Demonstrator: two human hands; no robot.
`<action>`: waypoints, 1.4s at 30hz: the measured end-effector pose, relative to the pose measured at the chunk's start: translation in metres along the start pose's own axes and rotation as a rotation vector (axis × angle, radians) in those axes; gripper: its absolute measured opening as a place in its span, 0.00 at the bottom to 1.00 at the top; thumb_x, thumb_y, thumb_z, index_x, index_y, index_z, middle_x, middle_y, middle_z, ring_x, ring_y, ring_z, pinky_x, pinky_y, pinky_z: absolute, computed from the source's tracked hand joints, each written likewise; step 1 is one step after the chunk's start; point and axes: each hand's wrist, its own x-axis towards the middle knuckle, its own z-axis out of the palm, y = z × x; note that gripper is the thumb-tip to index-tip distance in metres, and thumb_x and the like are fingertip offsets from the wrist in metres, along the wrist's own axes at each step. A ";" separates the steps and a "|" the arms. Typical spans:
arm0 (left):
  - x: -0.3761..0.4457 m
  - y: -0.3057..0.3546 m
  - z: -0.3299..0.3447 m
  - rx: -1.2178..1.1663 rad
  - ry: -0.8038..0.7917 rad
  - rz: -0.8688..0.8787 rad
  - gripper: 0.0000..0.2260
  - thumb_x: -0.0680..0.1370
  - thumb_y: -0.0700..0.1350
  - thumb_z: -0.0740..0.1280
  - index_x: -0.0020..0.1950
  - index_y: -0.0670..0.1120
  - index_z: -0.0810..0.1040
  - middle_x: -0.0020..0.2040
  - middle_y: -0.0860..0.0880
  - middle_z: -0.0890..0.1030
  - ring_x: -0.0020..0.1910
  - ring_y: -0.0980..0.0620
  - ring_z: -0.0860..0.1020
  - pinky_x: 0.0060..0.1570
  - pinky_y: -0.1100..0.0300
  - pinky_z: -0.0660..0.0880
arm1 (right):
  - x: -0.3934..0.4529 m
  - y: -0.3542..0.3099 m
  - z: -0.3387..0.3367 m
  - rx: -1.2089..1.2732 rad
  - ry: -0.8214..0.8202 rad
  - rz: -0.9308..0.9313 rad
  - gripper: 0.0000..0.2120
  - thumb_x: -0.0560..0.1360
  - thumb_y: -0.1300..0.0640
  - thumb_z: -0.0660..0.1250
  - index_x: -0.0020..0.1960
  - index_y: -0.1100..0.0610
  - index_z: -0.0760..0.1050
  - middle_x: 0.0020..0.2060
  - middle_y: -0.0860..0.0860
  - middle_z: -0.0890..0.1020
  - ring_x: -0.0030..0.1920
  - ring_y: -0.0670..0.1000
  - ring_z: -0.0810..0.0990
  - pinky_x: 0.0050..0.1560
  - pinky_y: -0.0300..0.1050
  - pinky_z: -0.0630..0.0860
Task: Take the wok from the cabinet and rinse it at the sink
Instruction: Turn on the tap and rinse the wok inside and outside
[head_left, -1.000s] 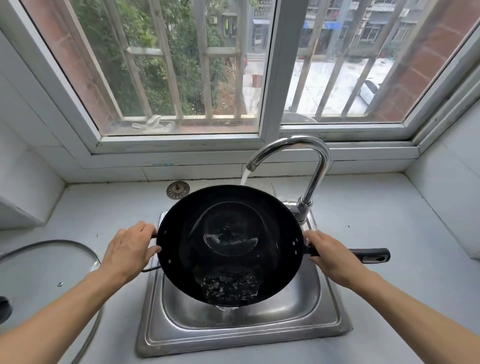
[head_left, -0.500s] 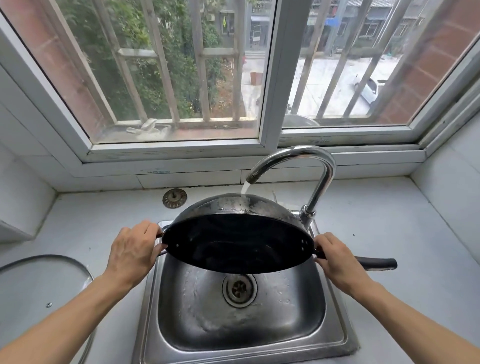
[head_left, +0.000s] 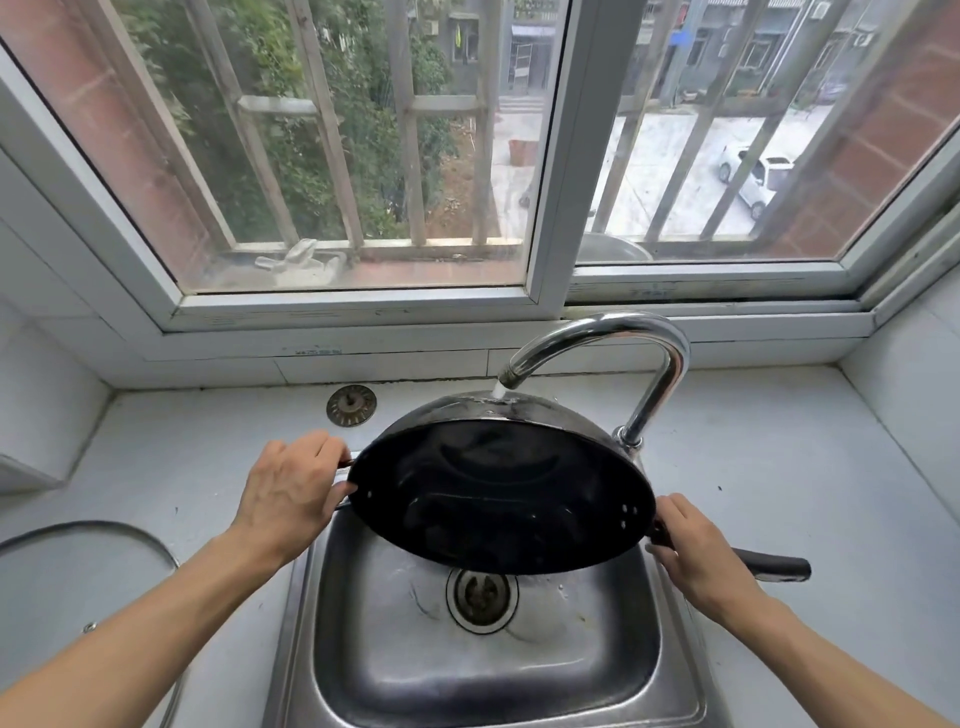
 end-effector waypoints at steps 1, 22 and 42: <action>0.002 0.001 -0.002 0.000 0.006 0.012 0.16 0.63 0.46 0.81 0.41 0.47 0.75 0.36 0.51 0.74 0.30 0.44 0.73 0.34 0.56 0.64 | -0.001 0.001 0.001 0.009 -0.009 0.007 0.25 0.69 0.66 0.73 0.42 0.43 0.61 0.41 0.39 0.68 0.41 0.44 0.72 0.40 0.37 0.66; 0.011 0.003 -0.004 -0.027 -0.010 0.038 0.17 0.63 0.47 0.81 0.41 0.47 0.74 0.36 0.51 0.75 0.30 0.45 0.72 0.33 0.55 0.65 | -0.008 -0.003 0.001 0.021 -0.021 0.051 0.30 0.69 0.65 0.74 0.48 0.36 0.59 0.42 0.40 0.70 0.42 0.44 0.73 0.41 0.38 0.68; -0.078 -0.027 0.014 -0.153 0.021 -0.243 0.17 0.64 0.44 0.80 0.42 0.47 0.74 0.37 0.52 0.75 0.34 0.45 0.76 0.34 0.53 0.66 | 0.051 -0.048 -0.027 -0.107 0.064 -0.187 0.19 0.68 0.63 0.74 0.52 0.50 0.70 0.47 0.46 0.76 0.46 0.52 0.75 0.48 0.49 0.74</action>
